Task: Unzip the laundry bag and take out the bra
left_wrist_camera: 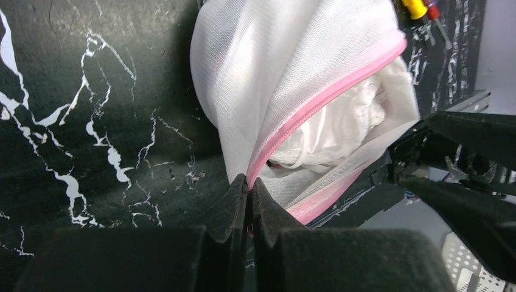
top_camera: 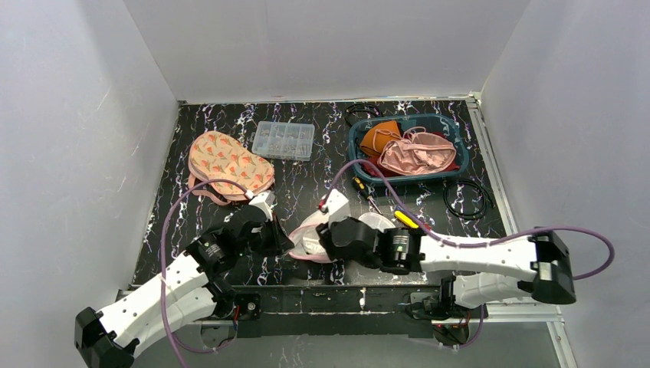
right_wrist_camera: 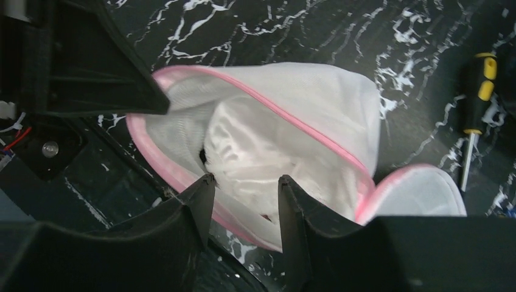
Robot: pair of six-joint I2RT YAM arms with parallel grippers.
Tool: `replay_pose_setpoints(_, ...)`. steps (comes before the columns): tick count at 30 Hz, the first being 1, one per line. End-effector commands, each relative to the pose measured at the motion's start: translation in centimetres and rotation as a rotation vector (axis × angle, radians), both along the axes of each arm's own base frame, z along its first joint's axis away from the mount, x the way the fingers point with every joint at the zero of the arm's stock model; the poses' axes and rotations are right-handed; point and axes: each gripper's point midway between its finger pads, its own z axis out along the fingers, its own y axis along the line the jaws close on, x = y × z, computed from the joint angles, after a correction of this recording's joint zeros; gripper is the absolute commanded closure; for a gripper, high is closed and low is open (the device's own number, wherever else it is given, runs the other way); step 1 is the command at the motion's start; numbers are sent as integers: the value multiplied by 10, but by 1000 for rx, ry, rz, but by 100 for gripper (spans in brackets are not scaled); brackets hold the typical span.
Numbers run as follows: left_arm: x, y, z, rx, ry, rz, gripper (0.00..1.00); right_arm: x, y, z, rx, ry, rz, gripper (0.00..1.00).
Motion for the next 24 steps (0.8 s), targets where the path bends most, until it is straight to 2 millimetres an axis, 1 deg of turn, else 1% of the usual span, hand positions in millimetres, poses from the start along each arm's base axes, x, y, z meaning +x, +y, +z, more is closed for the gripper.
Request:
replay_pose_setpoints(1,-13,3,-17,18,53,-29,100,-3,43,0,20,-32,103,50)
replay_pose_setpoints(3,-15,6,-22,36,63,-34,100,0,49,-19,-26,-42,105,49)
replay_pose_setpoints(4,-17,8,-25,47,69,-38,100,0,50,-34,-66,-36,108,49)
replay_pose_setpoints(5,-19,10,-27,57,74,-40,100,0,49,-43,-97,-28,108,48)
replay_pose_setpoints(7,-21,15,-31,79,81,-41,100,0,44,-57,-125,-18,89,45)
replay_pose_setpoints(9,-23,19,-35,96,89,-35,100,-2,37,-65,-119,-3,80,40)
replay_pose_setpoints(12,-23,19,-38,93,94,-25,100,-6,24,-71,-102,18,61,32)
replay_pose_setpoints(17,-22,21,-50,122,127,1,100,-10,-2,-93,-151,42,33,26)
replay_pose_setpoints(19,-22,21,-54,130,140,7,100,-10,-9,-97,-164,46,27,24)
replay_pose_setpoints(21,-21,22,-57,140,144,13,100,-11,-12,-95,-161,43,26,23)
replay_pose_setpoints(24,-20,24,-59,149,142,21,100,-11,-8,-77,-117,23,38,21)
